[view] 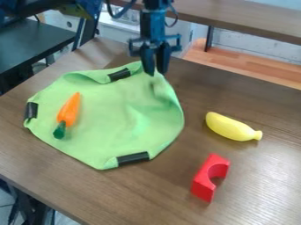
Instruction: Unfold the cloth from left to right
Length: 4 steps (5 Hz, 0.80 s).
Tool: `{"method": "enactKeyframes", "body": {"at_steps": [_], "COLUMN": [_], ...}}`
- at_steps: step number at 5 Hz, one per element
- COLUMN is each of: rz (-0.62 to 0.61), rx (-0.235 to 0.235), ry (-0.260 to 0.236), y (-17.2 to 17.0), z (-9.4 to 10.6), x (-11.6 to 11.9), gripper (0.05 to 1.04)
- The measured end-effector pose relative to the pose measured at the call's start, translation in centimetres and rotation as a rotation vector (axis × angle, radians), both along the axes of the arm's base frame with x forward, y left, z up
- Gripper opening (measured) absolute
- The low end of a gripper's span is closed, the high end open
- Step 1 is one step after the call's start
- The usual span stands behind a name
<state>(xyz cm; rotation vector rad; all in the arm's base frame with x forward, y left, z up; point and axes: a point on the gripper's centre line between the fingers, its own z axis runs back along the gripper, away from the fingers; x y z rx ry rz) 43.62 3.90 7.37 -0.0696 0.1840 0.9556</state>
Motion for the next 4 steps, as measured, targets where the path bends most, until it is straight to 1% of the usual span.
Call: {"method": "enactKeyframes", "body": {"at_steps": [1,2,3,4], "rz": [-0.015,-0.041,-0.065,-0.143], "rx": [-0.048,-0.105,-0.129,0.095], "ry": [-0.133,-0.276,-0.484,-0.612], "y": [-0.9,-1.1,1.2,4.4], "z": [1.4,3.0,6.5,10.4], "x": [0.0,-0.2,-1.2,-3.1], "gripper": [0.770,0.987,0.998,0.998]}}
